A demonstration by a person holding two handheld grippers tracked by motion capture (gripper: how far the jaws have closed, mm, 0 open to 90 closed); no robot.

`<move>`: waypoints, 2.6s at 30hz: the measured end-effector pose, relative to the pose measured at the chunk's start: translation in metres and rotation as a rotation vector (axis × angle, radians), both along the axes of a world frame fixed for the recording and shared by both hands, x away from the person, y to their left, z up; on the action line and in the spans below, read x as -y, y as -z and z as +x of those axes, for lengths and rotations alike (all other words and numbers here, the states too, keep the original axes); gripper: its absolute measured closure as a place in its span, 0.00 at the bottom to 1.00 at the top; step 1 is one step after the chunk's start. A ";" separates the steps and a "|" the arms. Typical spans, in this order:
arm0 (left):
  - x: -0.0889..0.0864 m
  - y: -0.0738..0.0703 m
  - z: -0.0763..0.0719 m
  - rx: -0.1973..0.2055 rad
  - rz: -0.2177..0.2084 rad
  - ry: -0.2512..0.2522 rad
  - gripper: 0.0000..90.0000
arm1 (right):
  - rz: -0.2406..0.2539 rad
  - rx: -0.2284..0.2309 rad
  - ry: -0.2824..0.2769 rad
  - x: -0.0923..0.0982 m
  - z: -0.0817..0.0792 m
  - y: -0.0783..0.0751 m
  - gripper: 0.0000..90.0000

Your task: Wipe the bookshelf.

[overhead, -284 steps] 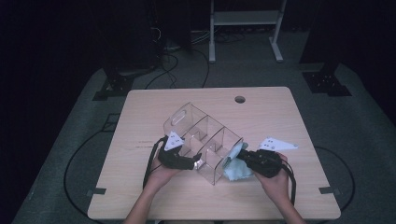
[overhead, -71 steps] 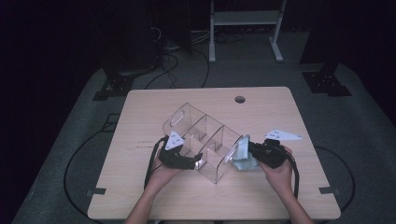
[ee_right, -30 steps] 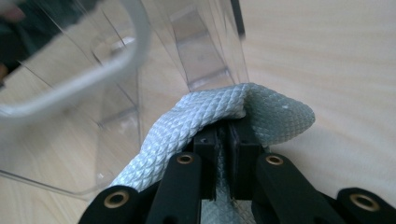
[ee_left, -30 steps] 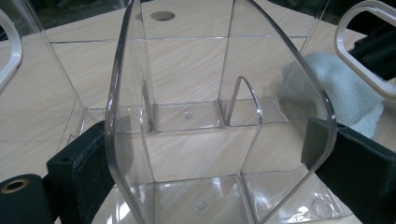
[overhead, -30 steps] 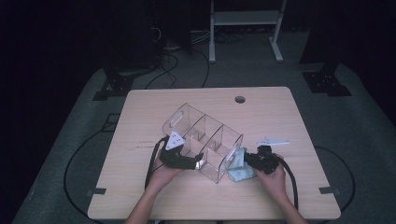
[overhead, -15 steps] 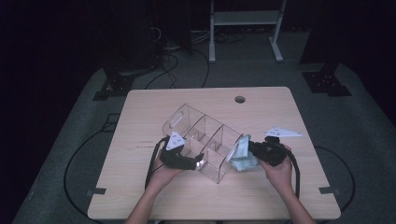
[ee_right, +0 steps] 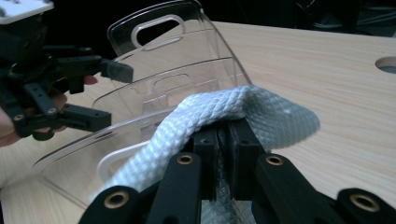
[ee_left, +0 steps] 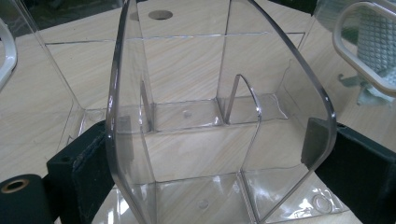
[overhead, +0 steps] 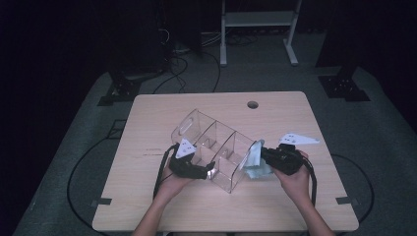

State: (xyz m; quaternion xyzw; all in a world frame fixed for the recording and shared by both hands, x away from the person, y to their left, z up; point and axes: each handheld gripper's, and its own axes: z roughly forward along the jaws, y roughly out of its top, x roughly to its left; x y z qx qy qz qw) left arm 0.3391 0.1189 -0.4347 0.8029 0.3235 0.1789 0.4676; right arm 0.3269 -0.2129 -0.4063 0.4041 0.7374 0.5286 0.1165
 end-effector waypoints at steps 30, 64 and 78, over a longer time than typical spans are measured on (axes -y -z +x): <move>0.000 -0.001 -0.001 0.001 0.003 -0.008 0.06 | -0.112 0.046 -0.248 -0.067 -0.077 0.022 0.93; 0.003 -0.004 -0.004 -0.016 -0.036 0.043 0.07 | -0.165 -0.152 -0.161 -0.053 -0.060 0.073 0.93; 0.005 -0.011 -0.009 0.009 -0.037 0.079 0.08 | -0.044 -0.133 -0.102 -0.022 -0.064 0.055 0.93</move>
